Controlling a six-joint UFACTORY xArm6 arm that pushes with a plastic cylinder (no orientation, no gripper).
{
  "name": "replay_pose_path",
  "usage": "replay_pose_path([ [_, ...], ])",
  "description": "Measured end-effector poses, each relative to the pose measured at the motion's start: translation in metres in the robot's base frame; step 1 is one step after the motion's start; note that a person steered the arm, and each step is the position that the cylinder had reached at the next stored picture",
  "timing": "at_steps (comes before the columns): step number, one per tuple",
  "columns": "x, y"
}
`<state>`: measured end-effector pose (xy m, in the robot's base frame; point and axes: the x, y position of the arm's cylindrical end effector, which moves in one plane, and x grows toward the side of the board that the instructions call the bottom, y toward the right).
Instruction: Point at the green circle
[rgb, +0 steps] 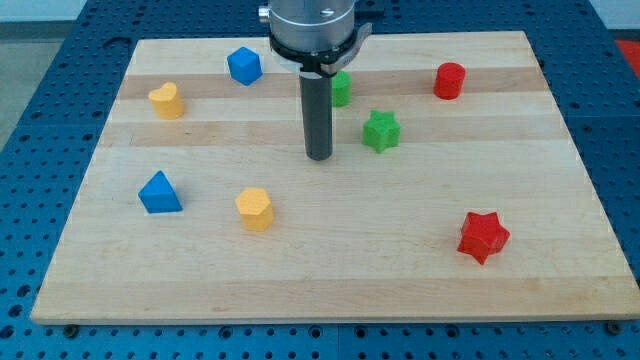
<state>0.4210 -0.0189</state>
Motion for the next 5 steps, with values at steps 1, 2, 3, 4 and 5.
replay_pose_path([
  [1,-0.054,-0.007],
  [2,-0.066,-0.025],
  [3,-0.084,-0.064],
  [4,-0.135,-0.06],
  [5,-0.143,-0.039],
])
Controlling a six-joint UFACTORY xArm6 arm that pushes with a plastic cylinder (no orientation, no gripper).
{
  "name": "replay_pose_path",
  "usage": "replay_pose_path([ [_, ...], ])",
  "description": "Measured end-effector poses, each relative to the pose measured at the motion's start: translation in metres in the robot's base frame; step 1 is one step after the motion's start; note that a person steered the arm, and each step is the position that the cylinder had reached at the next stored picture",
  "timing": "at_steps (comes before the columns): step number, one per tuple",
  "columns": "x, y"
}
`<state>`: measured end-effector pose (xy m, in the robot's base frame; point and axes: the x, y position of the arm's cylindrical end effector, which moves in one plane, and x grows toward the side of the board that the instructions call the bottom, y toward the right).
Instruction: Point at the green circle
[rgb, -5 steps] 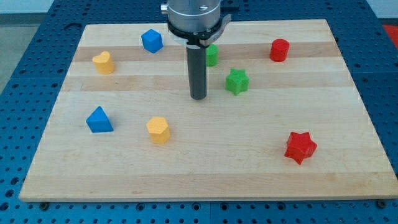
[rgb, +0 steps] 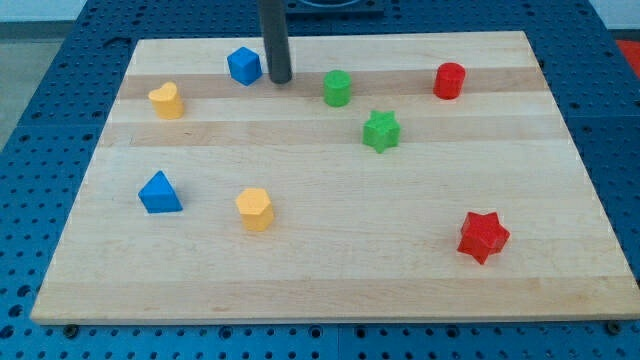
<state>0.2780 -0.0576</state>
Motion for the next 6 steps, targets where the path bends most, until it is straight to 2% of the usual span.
replay_pose_path([
  [2,-0.008,0.079],
  [4,-0.029,0.106],
  [6,-0.014,0.102],
])
